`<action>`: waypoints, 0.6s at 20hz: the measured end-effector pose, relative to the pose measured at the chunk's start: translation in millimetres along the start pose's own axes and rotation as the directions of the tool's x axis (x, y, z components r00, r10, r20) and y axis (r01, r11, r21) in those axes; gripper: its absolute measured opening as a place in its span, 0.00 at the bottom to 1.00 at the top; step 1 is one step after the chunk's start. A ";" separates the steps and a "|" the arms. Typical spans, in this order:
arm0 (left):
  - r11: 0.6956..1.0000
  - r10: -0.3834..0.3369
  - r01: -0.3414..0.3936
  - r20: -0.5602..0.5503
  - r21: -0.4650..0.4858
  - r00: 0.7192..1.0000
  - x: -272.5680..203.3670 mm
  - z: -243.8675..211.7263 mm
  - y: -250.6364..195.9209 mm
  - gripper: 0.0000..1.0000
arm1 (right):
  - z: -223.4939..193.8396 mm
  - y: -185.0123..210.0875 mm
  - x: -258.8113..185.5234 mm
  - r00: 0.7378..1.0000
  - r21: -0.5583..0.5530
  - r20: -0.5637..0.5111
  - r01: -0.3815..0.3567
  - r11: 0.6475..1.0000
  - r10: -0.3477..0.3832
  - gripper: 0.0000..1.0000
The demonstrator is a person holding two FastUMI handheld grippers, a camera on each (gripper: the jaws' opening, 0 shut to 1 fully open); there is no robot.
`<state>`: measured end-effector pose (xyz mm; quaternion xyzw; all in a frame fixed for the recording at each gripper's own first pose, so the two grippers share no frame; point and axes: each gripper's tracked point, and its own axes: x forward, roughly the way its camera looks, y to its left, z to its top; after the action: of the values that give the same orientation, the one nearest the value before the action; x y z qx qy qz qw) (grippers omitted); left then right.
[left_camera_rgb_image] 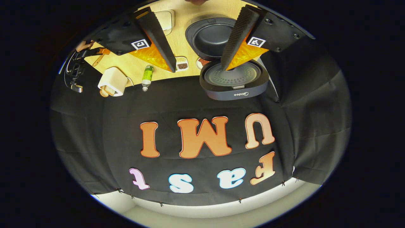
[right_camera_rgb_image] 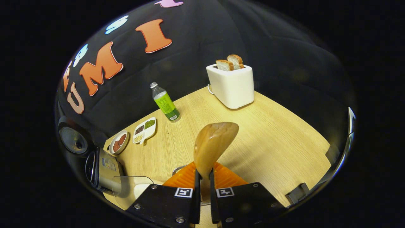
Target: Close the left gripper, press the button to open the rice cooker; take a wooden spoon from the chopstick holder with the right hand, scoop a spoonful of rice and pour it into the rice cooker, then put the wooden spoon back into the chopstick holder.
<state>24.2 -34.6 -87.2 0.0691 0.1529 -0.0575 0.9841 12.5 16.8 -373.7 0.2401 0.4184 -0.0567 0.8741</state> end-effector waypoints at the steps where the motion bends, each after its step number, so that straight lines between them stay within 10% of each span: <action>1: 1.000 -0.005 0.005 0.002 -0.002 1.000 0.3 0.1 -0.3 0.96 | -0.3 2.4 -1.2 1.000 -0.005 0.000 0.001 1.000 -0.001 0.13; 12: 1.000 0.022 -0.021 0.036 -0.009 0.999 -3.1 -3.0 34.0 0.91 | 45.1 31.2 -63.6 0.993 -0.021 0.111 -0.026 0.999 0.028 0.09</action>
<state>25.0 -0.4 -85.1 0.0653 0.1348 -0.0476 0.9876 12.7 16.7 -289.7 0.2334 0.3663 -0.0542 0.8991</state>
